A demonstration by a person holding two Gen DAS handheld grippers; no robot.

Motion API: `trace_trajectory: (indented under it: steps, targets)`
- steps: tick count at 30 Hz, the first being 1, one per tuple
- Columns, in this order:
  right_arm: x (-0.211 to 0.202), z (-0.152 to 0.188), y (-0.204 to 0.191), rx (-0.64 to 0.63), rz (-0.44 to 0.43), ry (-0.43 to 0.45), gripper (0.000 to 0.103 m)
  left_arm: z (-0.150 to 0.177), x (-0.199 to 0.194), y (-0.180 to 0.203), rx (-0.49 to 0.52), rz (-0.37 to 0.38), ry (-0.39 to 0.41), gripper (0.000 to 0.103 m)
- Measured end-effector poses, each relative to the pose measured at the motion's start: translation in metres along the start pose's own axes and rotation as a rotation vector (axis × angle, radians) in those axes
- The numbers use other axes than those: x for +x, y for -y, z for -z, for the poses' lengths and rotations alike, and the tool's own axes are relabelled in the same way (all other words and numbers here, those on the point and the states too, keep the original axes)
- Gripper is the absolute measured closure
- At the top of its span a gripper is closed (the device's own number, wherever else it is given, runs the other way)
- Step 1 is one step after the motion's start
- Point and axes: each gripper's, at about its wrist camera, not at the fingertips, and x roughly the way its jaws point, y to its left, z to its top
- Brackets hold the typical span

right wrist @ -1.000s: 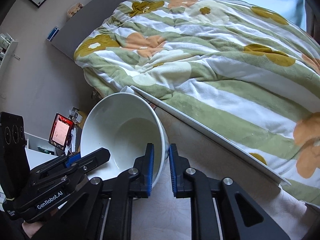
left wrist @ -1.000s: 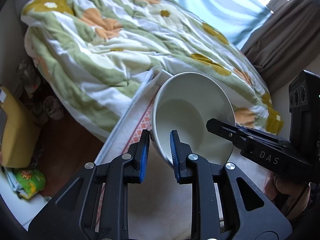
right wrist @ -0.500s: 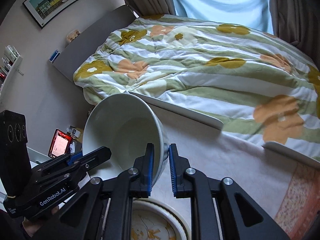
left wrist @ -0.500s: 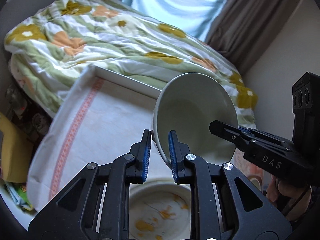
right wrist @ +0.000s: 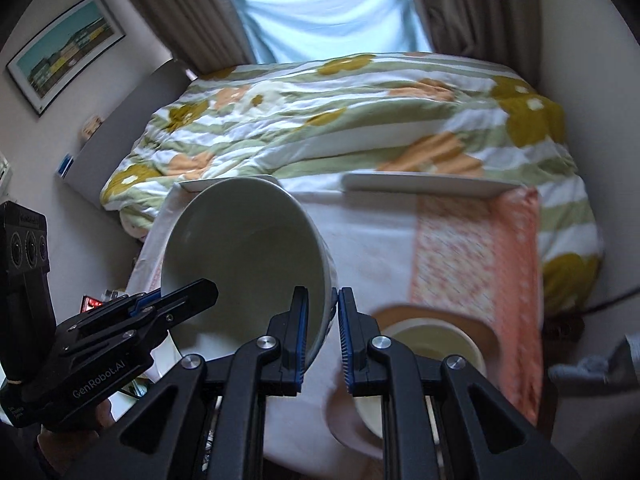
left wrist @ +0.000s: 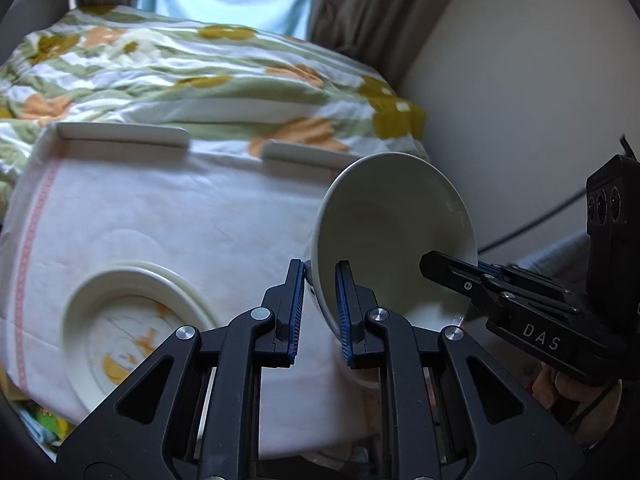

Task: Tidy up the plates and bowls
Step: 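Lift the white bowl with both grippers and carry it over the cream bowl, then lower the white bowl into the cream bowl and open both grippers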

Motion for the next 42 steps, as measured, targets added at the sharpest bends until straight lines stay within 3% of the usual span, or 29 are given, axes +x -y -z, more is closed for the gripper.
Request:
trace_trajectory:
  steps: [9, 14, 21, 33, 42]
  targets:
    - [-0.004, 0.046, 0.053, 0.181, 0.081, -0.033, 0.089, 0.026, 0.055, 0.054, 0.107, 0.046, -0.156, 0.089]
    - [0.006, 0.059, 0.078, 0.254, 0.073, -0.06, 0.089, 0.029, 0.077, 0.061, 0.143, 0.035, -0.219, 0.089]
    - [0.015, 0.063, 0.086, 0.263, 0.088, -0.078, 0.089, 0.028, 0.096, 0.056, 0.183, 0.009, -0.263, 0.089]
    - [0.02, 0.068, 0.091, 0.26, 0.125, -0.094, 0.089, 0.03, 0.11, 0.066, 0.266, -0.058, -0.287, 0.09]
    - [0.018, 0.067, 0.089, 0.267, 0.128, -0.091, 0.089, 0.038, 0.112, 0.086, 0.438, -0.195, -0.253, 0.089]
